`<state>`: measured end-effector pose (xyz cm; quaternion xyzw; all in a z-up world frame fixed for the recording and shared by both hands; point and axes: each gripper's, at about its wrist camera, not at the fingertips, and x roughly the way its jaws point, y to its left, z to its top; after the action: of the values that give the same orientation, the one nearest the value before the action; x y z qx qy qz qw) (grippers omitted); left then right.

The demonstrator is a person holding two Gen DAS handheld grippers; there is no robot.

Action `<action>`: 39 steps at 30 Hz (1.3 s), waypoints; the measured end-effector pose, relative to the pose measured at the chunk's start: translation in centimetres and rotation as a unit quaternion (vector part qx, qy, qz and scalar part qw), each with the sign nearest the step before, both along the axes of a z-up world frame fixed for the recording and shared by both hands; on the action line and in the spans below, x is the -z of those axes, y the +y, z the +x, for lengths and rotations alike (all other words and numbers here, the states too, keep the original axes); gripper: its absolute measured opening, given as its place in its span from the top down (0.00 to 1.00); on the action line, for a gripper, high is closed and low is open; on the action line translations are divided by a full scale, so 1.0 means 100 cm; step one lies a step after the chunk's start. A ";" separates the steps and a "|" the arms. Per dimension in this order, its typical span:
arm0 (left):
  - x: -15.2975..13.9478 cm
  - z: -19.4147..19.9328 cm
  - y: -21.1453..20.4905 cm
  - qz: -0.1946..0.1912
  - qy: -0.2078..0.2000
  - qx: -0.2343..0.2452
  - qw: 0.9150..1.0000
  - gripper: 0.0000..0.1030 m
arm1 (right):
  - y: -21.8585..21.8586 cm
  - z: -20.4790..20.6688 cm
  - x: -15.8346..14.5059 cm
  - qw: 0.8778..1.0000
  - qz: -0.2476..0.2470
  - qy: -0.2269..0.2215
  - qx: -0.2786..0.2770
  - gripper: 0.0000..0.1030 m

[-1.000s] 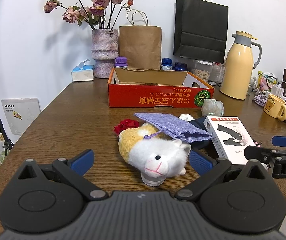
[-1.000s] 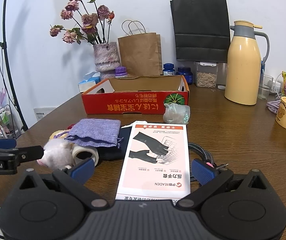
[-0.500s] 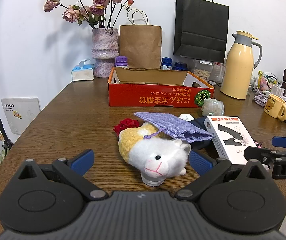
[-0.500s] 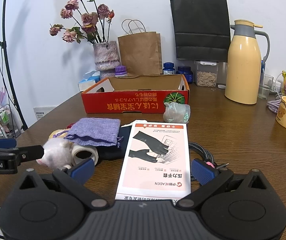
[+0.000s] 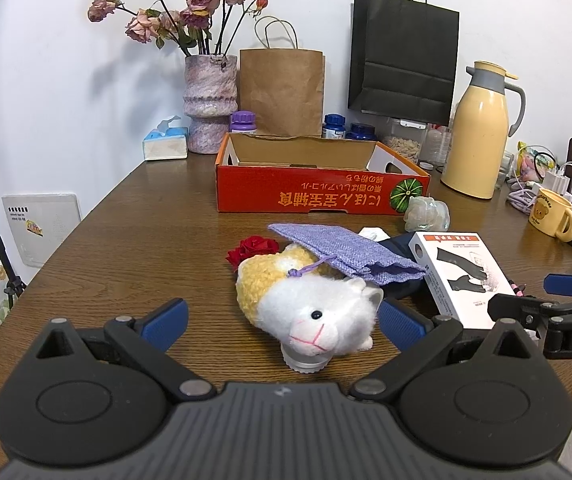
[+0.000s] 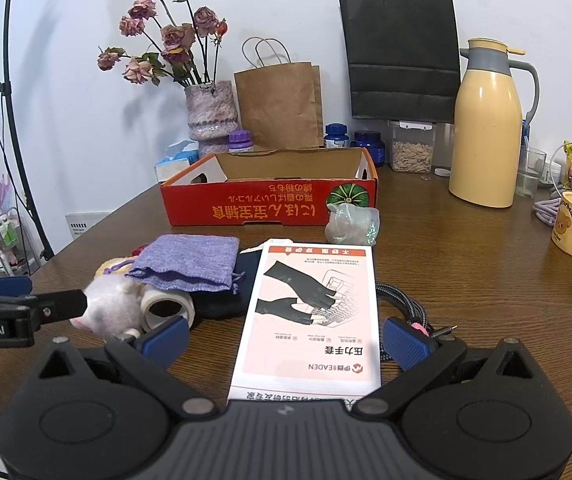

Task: Flip cup upright

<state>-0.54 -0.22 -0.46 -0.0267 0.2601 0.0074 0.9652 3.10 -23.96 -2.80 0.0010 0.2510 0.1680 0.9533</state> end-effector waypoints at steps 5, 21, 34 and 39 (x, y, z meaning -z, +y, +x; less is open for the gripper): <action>0.002 0.001 0.001 -0.001 0.002 -0.001 1.000 0.00 | 0.000 0.002 0.007 1.000 -0.002 0.004 0.001 0.00; 0.004 0.020 0.004 -0.010 0.012 -0.006 1.000 0.00 | 0.002 0.030 0.010 0.999 -0.017 0.033 0.012 0.00; 0.005 0.034 0.003 -0.009 0.027 -0.008 1.000 0.00 | 0.017 0.062 0.025 0.997 -0.048 0.064 0.025 0.00; 0.005 0.038 0.000 -0.010 0.032 -0.007 0.999 0.00 | 0.021 0.069 0.032 0.996 -0.055 0.069 0.028 0.00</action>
<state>3.27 -0.19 -0.99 -0.0379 0.2909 0.0127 0.9559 10.02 -21.90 -6.04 -0.0325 0.3248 0.1271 0.9367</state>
